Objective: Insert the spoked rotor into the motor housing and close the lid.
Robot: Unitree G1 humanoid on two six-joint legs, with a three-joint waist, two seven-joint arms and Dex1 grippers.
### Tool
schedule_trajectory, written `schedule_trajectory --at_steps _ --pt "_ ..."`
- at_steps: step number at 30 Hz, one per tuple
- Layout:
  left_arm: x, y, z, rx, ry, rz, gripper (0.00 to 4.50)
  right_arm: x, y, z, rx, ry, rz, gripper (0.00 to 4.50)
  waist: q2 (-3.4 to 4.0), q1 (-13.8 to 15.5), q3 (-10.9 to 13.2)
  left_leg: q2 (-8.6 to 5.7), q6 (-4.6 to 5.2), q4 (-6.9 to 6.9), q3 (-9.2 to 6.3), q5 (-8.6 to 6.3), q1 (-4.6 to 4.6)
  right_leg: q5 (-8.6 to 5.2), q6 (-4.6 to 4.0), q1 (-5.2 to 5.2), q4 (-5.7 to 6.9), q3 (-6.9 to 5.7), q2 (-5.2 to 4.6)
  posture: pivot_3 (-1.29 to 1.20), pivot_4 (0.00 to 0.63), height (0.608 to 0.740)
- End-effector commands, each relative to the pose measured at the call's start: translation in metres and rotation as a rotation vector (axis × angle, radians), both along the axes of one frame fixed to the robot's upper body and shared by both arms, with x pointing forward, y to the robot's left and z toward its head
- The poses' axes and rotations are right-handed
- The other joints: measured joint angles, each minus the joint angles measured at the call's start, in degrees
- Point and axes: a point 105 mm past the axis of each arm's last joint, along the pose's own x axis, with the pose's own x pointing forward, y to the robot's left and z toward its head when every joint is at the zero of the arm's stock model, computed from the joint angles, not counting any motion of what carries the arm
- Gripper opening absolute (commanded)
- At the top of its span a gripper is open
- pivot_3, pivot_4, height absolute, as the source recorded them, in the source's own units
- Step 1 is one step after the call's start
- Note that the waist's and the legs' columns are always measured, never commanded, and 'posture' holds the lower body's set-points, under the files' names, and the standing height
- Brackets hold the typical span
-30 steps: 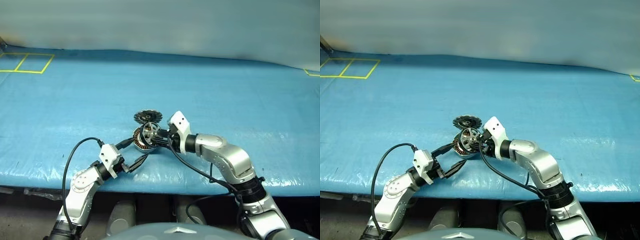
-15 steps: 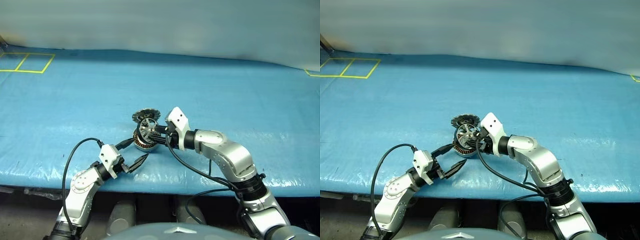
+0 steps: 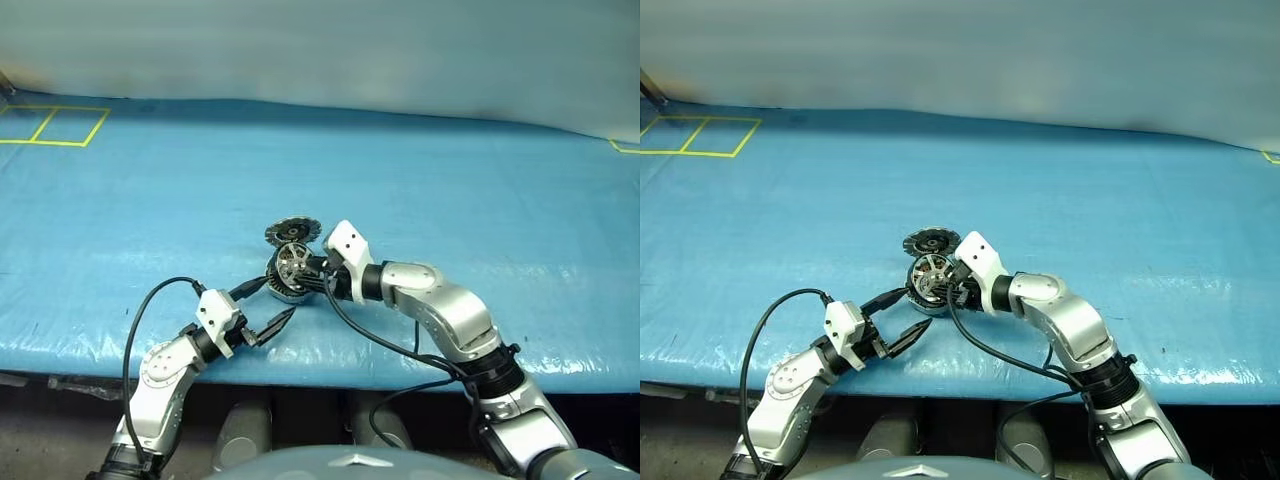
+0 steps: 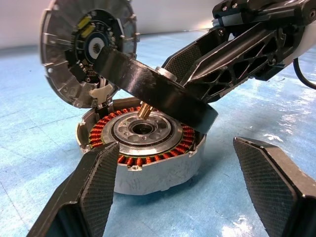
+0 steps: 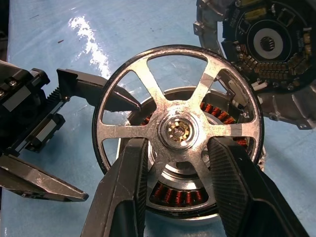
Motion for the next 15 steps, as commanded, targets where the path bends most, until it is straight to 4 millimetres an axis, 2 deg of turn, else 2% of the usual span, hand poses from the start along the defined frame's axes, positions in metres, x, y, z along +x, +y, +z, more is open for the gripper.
schedule_trajectory --at_steps 1,15 --pt "-0.0005 0.0008 0.0078 -0.010 -0.037 0.012 4.02 0.0019 0.0029 0.0037 -0.005 -0.029 0.009 1.48 0.00 0.00 0.00 0.00 0.00 0.00 0.00 0.00 0.01 0.00 0.00 0.00 0.00 0.00 0.00 0.00 0.150 0.740" --pt "-0.0009 0.0008 0.0068 -0.012 -0.037 0.019 4.02 0.0055 0.0010 -0.0015 -0.037 -0.023 -0.017 1.48 0.00 -0.03 -0.01 0.00 0.00 0.00 0.00 0.00 0.04 0.00 0.00 0.02 0.01 0.00 0.00 0.00 0.150 0.740"
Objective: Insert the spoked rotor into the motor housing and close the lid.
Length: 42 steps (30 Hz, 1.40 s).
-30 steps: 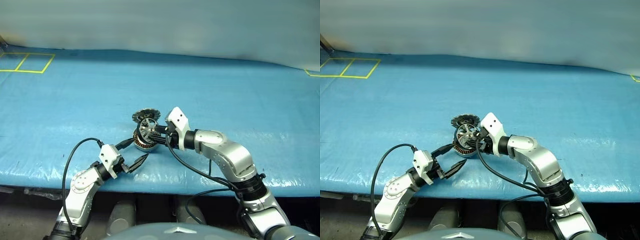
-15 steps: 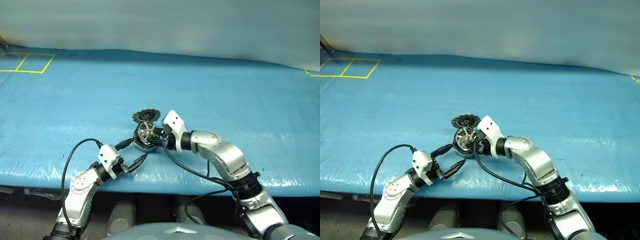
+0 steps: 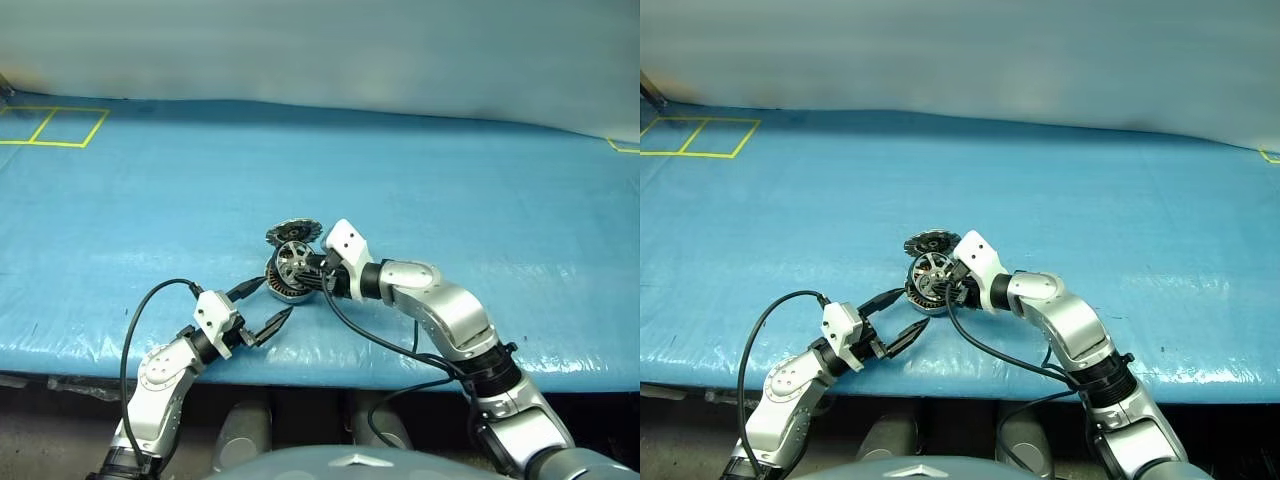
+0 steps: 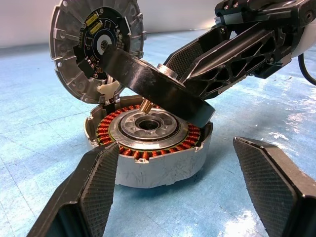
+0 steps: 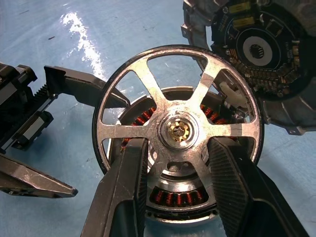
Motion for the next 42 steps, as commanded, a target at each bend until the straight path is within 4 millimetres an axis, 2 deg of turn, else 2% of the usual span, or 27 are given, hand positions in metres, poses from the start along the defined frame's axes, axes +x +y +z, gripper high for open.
schedule_trajectory --at_steps 1,15,38,40,42 --pt "-0.0002 -0.0019 0.0078 -0.012 -0.037 -0.002 4.02 0.0013 0.0010 -0.0009 -0.011 0.001 -0.003 1.48 0.00 0.00 0.00 0.00 0.00 0.00 0.00 0.00 0.00 0.00 0.00 0.00 0.00 0.00 0.00 0.00 0.150 0.740" --pt "0.0006 -0.0009 0.0064 -0.007 -0.037 0.007 4.02 -0.0033 0.0002 0.0001 -0.032 -0.011 0.024 1.48 0.00 0.02 0.00 0.00 0.00 0.00 0.00 0.00 0.00 0.00 0.00 0.00 0.00 0.00 0.00 0.00 0.150 0.740" --pt "-0.0005 -0.0040 0.0030 -0.019 -0.034 0.015 4.02 0.0002 -0.0065 0.0010 -0.109 -0.030 0.017 1.48 0.00 0.18 0.00 -0.01 0.00 0.00 -0.01 0.00 -0.05 0.00 0.00 -0.02 -0.03 -0.01 -0.02 0.00 0.150 0.740" --pt "-0.0005 -0.0039 0.0028 -0.017 -0.034 0.016 4.02 -0.0003 -0.0055 0.0017 -0.104 -0.030 0.021 2.20 0.00 0.19 0.00 -0.01 0.00 0.00 -0.01 0.00 -0.05 0.00 0.00 -0.02 -0.03 -0.01 -0.02 0.00 0.150 0.740" --pt "-0.0003 -0.0039 0.0027 -0.017 -0.034 0.017 4.02 0.0000 -0.0051 0.0025 -0.103 -0.035 0.020 2.70 0.00 0.18 0.00 -0.01 -0.01 0.00 -0.01 0.00 -0.06 0.00 0.00 -0.02 -0.03 -0.01 -0.02 0.00 0.150 0.740"
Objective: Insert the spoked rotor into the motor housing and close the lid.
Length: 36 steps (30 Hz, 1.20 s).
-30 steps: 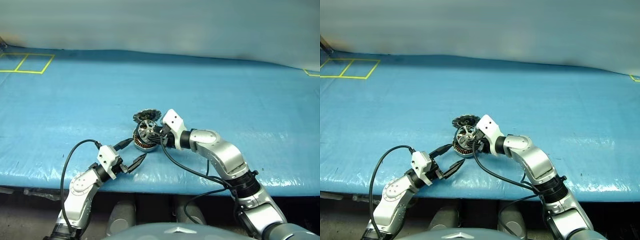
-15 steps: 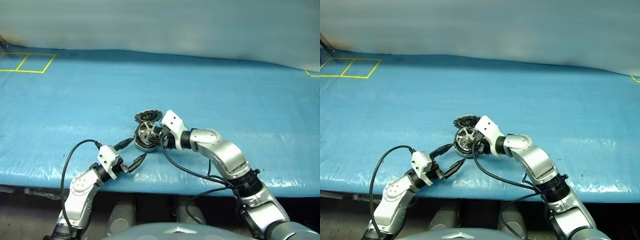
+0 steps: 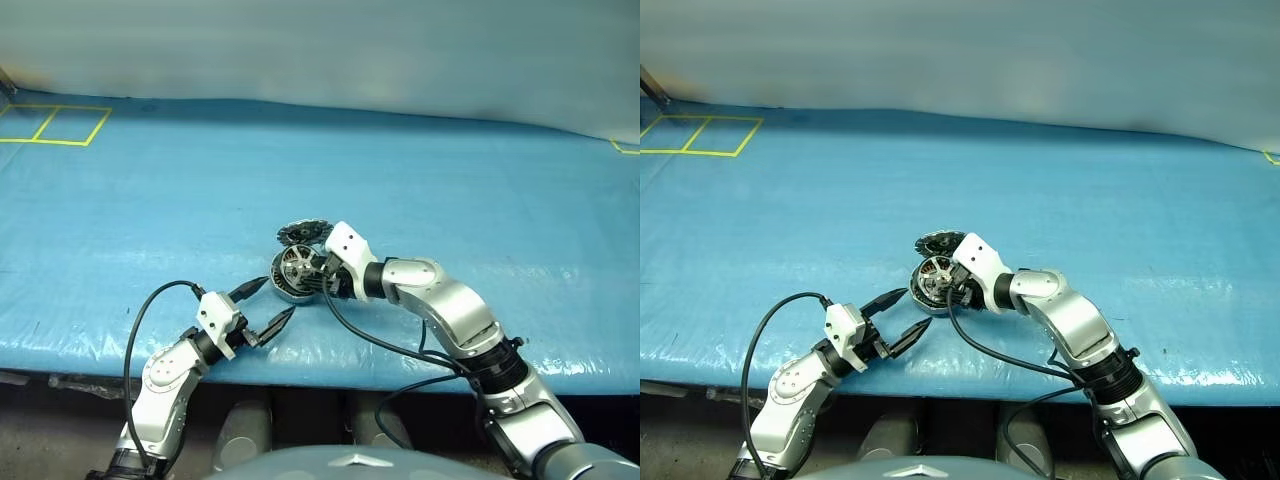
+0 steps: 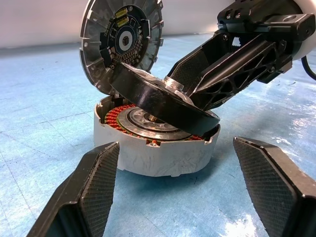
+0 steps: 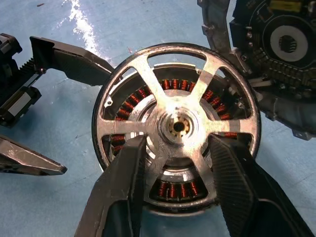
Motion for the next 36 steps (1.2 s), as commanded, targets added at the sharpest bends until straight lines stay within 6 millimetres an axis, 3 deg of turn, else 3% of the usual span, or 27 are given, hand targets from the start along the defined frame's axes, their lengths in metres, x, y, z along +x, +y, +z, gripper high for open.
schedule_trajectory --at_steps 1,3,11,17,23,28,33,36 --pt "0.000 0.000 0.004 0.001 -0.030 0.002 4.02 0.000 0.003 0.007 0.002 -0.032 0.007 3.05 0.00 0.01 0.00 0.00 0.00 0.00 0.00 0.00 0.00 0.00 0.00 0.00 0.00 0.00 0.00 0.00 0.150 0.740" --pt "-0.001 0.000 0.004 0.001 -0.030 0.003 4.02 0.000 0.003 0.008 0.003 -0.033 0.007 3.68 0.00 -0.01 0.00 0.00 0.00 0.00 -0.01 0.00 -0.01 0.00 0.00 -0.01 0.00 0.00 0.00 0.00 0.150 0.740" --pt "-0.001 0.003 0.004 0.002 -0.031 0.013 4.02 -0.004 0.004 0.027 0.132 -0.033 -0.003 3.68 0.01 -0.09 0.00 0.00 0.00 -0.01 -0.01 0.00 -0.01 0.00 0.00 -0.02 0.01 -0.01 0.00 0.00 0.150 0.740" --pt "-0.001 0.006 0.005 0.005 -0.036 0.024 4.02 0.003 -0.025 0.032 0.140 -0.058 -0.130 3.68 0.00 0.16 0.00 0.00 0.00 -0.01 -0.02 0.00 -0.03 0.00 0.00 -0.02 -0.01 -0.01 0.00 0.00 0.150 0.740" --pt "0.001 0.011 0.006 0.013 -0.041 0.034 4.02 0.014 -0.067 0.015 -0.053 -0.110 -0.278 1.81 0.00 0.27 0.01 0.00 -0.02 -0.01 0.00 -0.01 -0.04 0.00 -0.01 -0.05 0.00 -0.01 0.00 0.00 0.150 0.740" --pt "0.004 0.011 0.007 0.017 -0.044 0.031 4.02 0.042 -0.075 0.012 -0.123 -0.190 -0.413 0.14 0.00 -0.09 0.01 0.02 -0.02 -0.02 0.03 -0.01 -0.03 -0.01 -0.01 -0.07 0.00 -0.01 0.00 0.00 0.150 0.740" --pt "0.005 0.008 0.007 0.015 -0.047 0.028 4.02 0.070 -0.061 0.023 -0.061 -0.237 -0.452 0.03 0.01 -0.26 0.02 0.02 -0.01 -0.02 0.04 -0.01 -0.01 0.00 -0.01 -0.06 0.02 0.00 0.02 0.00 0.150 0.740" --pt "0.005 0.008 0.007 0.016 -0.049 0.028 4.02 0.086 -0.045 0.042 0.041 -0.261 -0.428 0.03 0.01 -0.20 0.02 0.01 -0.02 -0.05 0.01 -0.01 -0.03 -0.01 -0.02 -0.05 -0.01 -0.01 0.02 0.00 0.150 0.740"
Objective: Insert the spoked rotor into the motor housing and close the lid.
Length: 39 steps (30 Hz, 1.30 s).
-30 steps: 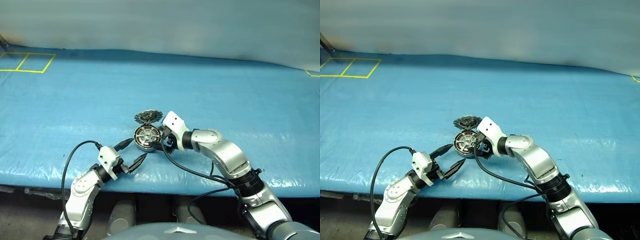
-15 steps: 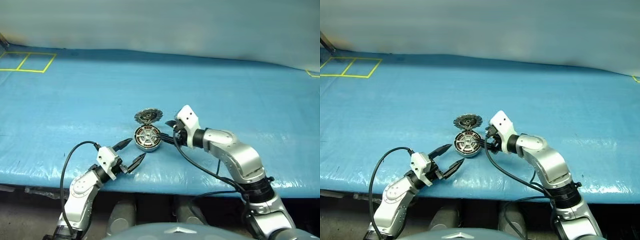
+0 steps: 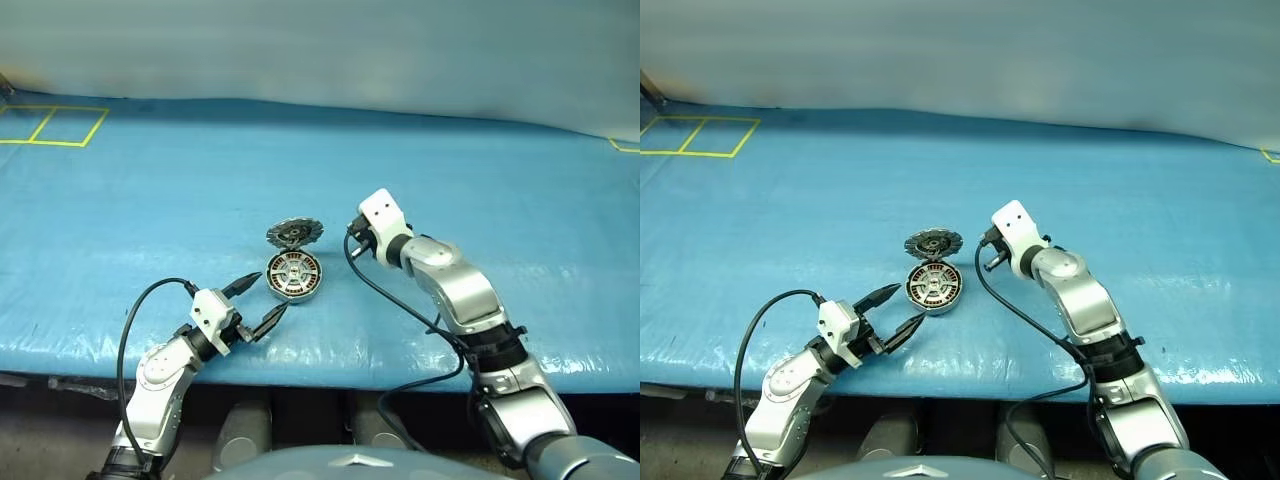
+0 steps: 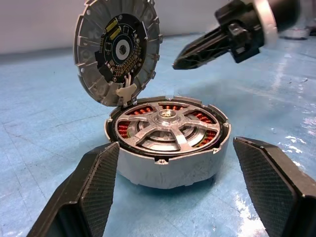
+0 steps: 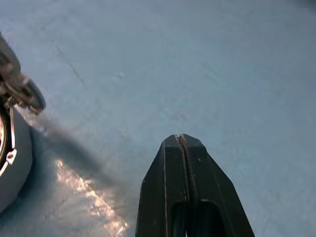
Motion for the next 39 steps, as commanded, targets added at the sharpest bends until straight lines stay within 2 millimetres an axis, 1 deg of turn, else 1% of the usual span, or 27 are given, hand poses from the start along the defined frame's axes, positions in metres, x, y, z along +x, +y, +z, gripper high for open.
schedule_trajectory --at_steps 1,4,6,9,12,16,23,28,35,39 --pt "0.000 -0.001 0.003 0.002 -0.024 -0.003 4.02 0.017 0.013 0.031 0.101 -0.088 0.039 0.03 0.02 -0.08 0.01 0.00 0.00 -0.01 0.01 0.00 0.00 0.00 0.00 -0.01 0.00 0.01 0.00 0.00 0.150 0.740" --pt "-0.001 0.000 0.003 0.006 -0.025 -0.002 4.02 0.016 0.036 0.051 0.192 -0.092 0.148 0.03 0.04 -0.09 0.02 0.00 0.00 -0.04 0.00 0.00 0.00 0.00 0.00 -0.01 0.01 0.00 0.00 0.00 0.150 0.740" --pt "-0.001 0.001 0.003 0.009 -0.025 0.000 4.02 0.009 0.052 0.064 0.252 -0.088 0.247 0.03 0.05 -0.14 0.03 0.00 0.00 -0.05 -0.01 0.00 0.01 0.00 -0.01 -0.01 0.02 0.00 0.02 0.00 0.150 0.740" --pt "-0.003 0.001 0.001 0.011 -0.019 0.000 4.02 -0.005 0.068 0.073 0.304 -0.073 0.353 0.03 0.05 -0.14 0.03 0.01 0.00 -0.07 -0.03 0.00 0.03 -0.01 -0.02 0.00 0.03 0.00 0.02 0.00 0.150 0.740" --pt "-0.004 0.000 -0.001 0.015 -0.013 -0.001 4.02 -0.022 0.079 0.075 0.323 -0.044 0.449 0.03 0.06 -0.11 0.03 0.00 0.00 -0.06 -0.03 0.00 0.03 -0.01 -0.02 0.00 0.03 0.00 0.02 0.00 0.150 0.740" --pt "-0.004 0.000 -0.001 0.012 -0.015 0.002 4.02 -0.041 0.085 0.068 0.316 -0.003 0.507 0.03 0.06 -0.12 0.03 0.01 0.00 -0.06 -0.05 0.00 0.04 -0.02 -0.04 0.00 0.04 -0.01 0.02 0.00 0.150 0.740" --pt "-0.004 0.006 0.000 0.017 -0.016 0.020 4.02 -0.059 0.079 0.049 0.301 0.060 0.492 0.03 0.06 -0.10 0.03 0.00 0.00 -0.06 -0.04 0.00 0.04 -0.02 -0.04 0.00 0.05 -0.01 0.01 0.00 0.150 0.740" --pt "-0.005 0.007 0.000 0.020 -0.012 0.020 4.02 -0.072 0.080 0.033 0.310 0.115 0.480 0.03 0.06 -0.09 0.03 0.01 0.00 -0.06 -0.04 0.00 0.04 -0.03 -0.05 -0.01 0.05 0.00 0.01 0.00 0.150 0.740" --pt "-0.004 -0.002 0.000 0.009 -0.011 -0.005 4.02 -0.081 0.082 0.017 0.335 0.174 0.437 0.03 0.05 -0.07 0.02 0.01 -0.01 -0.05 -0.04 0.00 0.04 -0.03 -0.04 0.00 0.05 -0.01 0.01 0.00 0.150 0.740" --pt "-0.003 -0.003 0.000 0.006 -0.009 -0.011 4.02 -0.081 0.080 0.006 0.331 0.210 0.403 0.03 0.05 -0.11 0.02 0.01 -0.01 -0.05 -0.04 -0.01 0.04 -0.03 -0.04 0.00 0.05 -0.01 0.01 0.00 0.150 0.740"
